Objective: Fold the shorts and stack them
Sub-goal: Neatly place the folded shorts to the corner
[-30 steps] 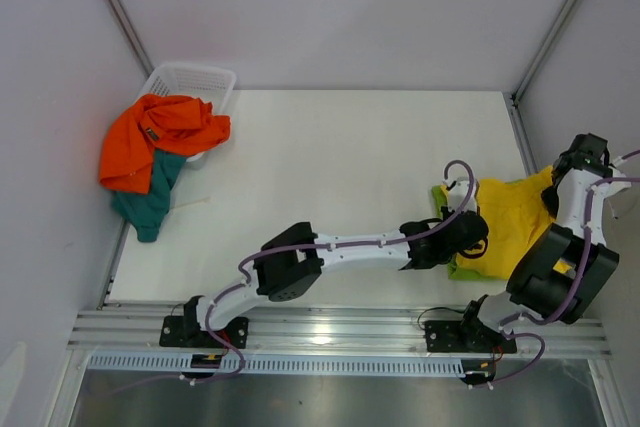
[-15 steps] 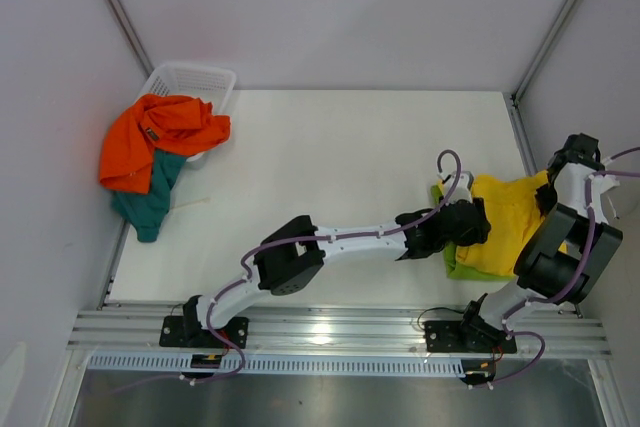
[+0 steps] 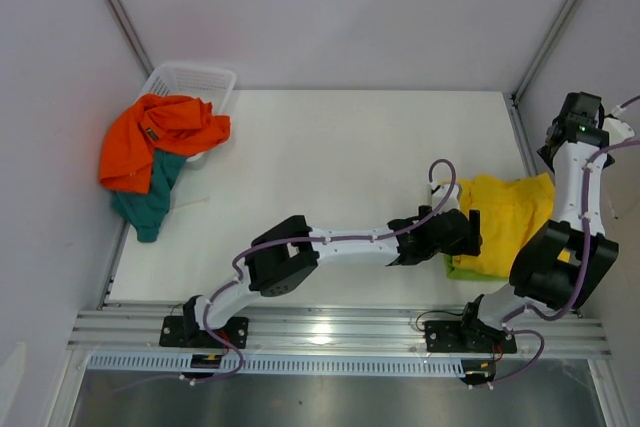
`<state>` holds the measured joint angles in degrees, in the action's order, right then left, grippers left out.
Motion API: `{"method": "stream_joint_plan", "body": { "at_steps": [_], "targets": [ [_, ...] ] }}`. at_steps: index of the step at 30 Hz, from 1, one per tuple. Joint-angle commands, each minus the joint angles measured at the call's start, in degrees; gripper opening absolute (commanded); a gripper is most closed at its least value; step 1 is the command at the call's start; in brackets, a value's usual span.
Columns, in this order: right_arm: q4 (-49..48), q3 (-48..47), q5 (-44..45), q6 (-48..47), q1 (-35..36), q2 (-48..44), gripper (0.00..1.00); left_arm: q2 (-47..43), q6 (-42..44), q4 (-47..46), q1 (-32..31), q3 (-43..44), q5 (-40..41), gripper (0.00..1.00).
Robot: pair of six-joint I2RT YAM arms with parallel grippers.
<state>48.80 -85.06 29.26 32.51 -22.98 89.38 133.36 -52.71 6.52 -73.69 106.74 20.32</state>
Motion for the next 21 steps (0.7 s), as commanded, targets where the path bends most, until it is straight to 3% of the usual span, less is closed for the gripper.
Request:
{"method": "stream_joint_plan", "body": {
  "at_steps": [1,3,5,10,11,14,19,21],
  "targets": [
    [-2.29,2.16,-10.67,-6.12,-1.62,-5.09,0.66,-7.85,-1.17,0.69,1.97,-2.22,0.87,0.99],
    [-8.50,9.09,-23.72,-7.46,-3.81,-9.91,0.72,-10.39,-1.26,-0.89,2.67,-5.91,0.78,0.99],
    [-12.22,13.75,-30.98,-6.94,-5.40,-14.91,0.82,-12.76,-0.91,-3.87,3.11,-10.47,-0.01,0.99],
    [-20.83,25.89,-53.01,-3.25,-10.14,-22.05,0.94,-14.44,-0.29,-3.36,4.34,-12.77,-0.81,0.99],
    [-26.33,28.17,-56.90,-0.98,-10.67,-23.45,0.99,-15.31,-0.29,-4.14,4.34,-15.22,-0.11,0.99],
    [-35.91,36.43,-65.53,5.43,-11.91,-29.25,0.99,-19.79,-0.29,-8.63,4.78,-19.98,0.07,0.99],
    [-47.28,45.75,-72.75,14.93,-13.05,-34.00,0.99,-27.95,1.37,-7.67,5.84,-26.49,2.27,0.99],
    [-58.04,52.51,-75.65,20.62,-14.01,-34.63,1.00,-30.69,2.08,-7.84,5.93,-29.20,3.50,0.99]
  ]
}}
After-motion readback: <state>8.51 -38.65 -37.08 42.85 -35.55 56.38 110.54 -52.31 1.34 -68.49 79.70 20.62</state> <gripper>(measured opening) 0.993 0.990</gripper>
